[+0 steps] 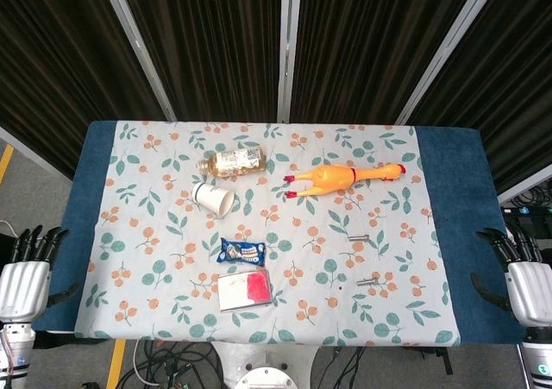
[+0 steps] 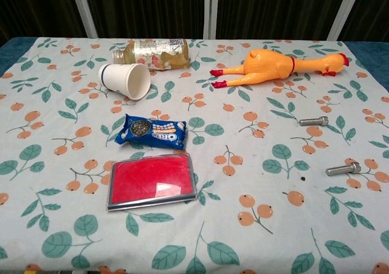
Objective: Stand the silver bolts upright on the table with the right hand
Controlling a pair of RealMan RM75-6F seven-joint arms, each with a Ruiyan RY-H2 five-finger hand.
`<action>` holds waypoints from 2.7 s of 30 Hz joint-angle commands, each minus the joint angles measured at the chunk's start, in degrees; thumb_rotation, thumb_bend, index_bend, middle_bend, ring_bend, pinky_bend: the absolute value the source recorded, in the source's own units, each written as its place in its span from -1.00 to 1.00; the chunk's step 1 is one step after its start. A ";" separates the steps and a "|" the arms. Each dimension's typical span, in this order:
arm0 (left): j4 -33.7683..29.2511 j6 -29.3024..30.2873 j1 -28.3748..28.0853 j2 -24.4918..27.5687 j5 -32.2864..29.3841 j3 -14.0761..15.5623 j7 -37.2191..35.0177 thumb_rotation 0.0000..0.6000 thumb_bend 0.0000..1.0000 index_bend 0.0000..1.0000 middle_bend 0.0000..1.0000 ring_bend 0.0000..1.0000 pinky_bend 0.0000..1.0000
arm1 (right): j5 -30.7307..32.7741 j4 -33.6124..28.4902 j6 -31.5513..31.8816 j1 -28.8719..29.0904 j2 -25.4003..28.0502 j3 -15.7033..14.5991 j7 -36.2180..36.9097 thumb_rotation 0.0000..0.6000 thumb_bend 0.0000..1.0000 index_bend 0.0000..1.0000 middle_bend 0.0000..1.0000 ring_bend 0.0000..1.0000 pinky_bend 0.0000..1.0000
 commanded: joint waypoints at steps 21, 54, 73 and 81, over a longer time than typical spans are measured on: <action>0.88 -0.08 0.27 -0.12 -0.57 -0.12 -1.24 1.00 -1.00 -0.73 -0.77 -1.00 -1.00 | 7.73 -2.41 -29.24 20.61 -6.62 5.03 -15.80 1.00 -0.57 -0.41 -0.57 -1.00 -0.98; 3.58 -0.42 0.76 -1.05 -1.46 -0.12 -4.26 1.00 -1.00 -0.73 -0.77 -1.00 -1.00 | 19.76 12.80 -33.92 31.47 -26.78 2.86 -39.17 1.00 -0.46 -0.07 -0.56 -1.00 -0.98; 3.88 -0.40 1.00 -1.11 -1.37 -0.02 -4.58 1.00 -1.00 -0.73 -0.77 -1.00 -1.00 | 19.34 11.82 -32.93 31.95 -26.42 3.81 -31.49 1.00 -0.26 0.18 -0.49 -1.00 -0.98; 3.63 -0.45 1.01 -1.10 -1.46 -0.08 -4.17 1.00 -1.00 -0.73 -0.77 -1.00 -1.00 | 20.08 10.51 -36.52 33.22 -24.68 6.64 -19.18 1.00 -0.26 0.20 -0.46 -1.00 -1.00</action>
